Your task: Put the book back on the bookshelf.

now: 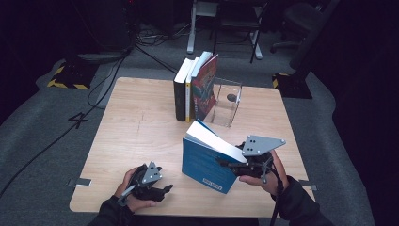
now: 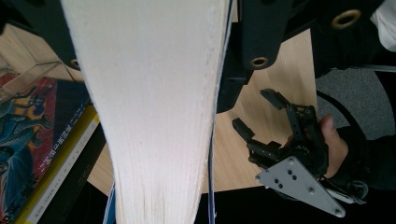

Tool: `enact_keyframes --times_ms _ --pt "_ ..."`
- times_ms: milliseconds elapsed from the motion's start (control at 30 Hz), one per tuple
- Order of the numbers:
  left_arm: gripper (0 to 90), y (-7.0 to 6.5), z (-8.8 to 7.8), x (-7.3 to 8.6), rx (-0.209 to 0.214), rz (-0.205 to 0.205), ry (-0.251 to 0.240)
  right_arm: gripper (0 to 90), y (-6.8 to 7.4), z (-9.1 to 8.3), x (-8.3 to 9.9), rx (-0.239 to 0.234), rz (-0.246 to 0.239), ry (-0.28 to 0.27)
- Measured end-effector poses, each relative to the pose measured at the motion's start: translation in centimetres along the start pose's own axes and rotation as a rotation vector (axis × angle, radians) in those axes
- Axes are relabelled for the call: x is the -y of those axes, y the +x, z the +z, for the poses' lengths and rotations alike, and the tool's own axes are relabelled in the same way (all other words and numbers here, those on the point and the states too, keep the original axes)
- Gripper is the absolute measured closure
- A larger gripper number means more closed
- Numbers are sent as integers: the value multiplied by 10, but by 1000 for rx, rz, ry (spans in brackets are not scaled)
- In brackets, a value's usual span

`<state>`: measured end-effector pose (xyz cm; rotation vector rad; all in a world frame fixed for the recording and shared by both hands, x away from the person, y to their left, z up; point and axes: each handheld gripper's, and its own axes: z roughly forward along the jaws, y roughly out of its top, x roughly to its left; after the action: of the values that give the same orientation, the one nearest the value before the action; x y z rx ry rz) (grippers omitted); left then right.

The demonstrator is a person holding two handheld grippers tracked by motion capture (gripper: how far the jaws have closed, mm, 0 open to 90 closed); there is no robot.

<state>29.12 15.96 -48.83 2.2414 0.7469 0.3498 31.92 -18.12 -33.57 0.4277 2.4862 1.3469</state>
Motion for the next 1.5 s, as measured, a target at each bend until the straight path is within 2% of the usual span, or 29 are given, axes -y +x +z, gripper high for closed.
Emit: enact_keyframes --times_ms 133,333,433,567,700,800,933,1100,1500 --pt "222 5 -7 9 32 -11 -25 592 -1 0 2 1 16 -18" --pt "218 8 -1 17 -8 -41 32 600 -2 0 5 -7 35 -46" --pt "205 10 1 18 -26 -40 54 602 -2 0 6 -12 37 -50" --pt "176 15 1 22 -22 -77 43 607 -4 0 7 -11 51 -62" --pt "174 16 2 22 -17 -71 39 610 -10 0 7 -16 60 -66" --pt "173 16 2 22 -16 -69 39 609 -14 2 5 -13 89 -63" --pt "169 16 2 22 -12 -72 39 610 -20 5 -5 -16 96 -41" --pt "168 16 2 22 -12 -71 39 612 -29 8 -20 41 84 -12" --pt "166 16 2 22 -10 -72 39 613 -66 8 -23 153 126 5"
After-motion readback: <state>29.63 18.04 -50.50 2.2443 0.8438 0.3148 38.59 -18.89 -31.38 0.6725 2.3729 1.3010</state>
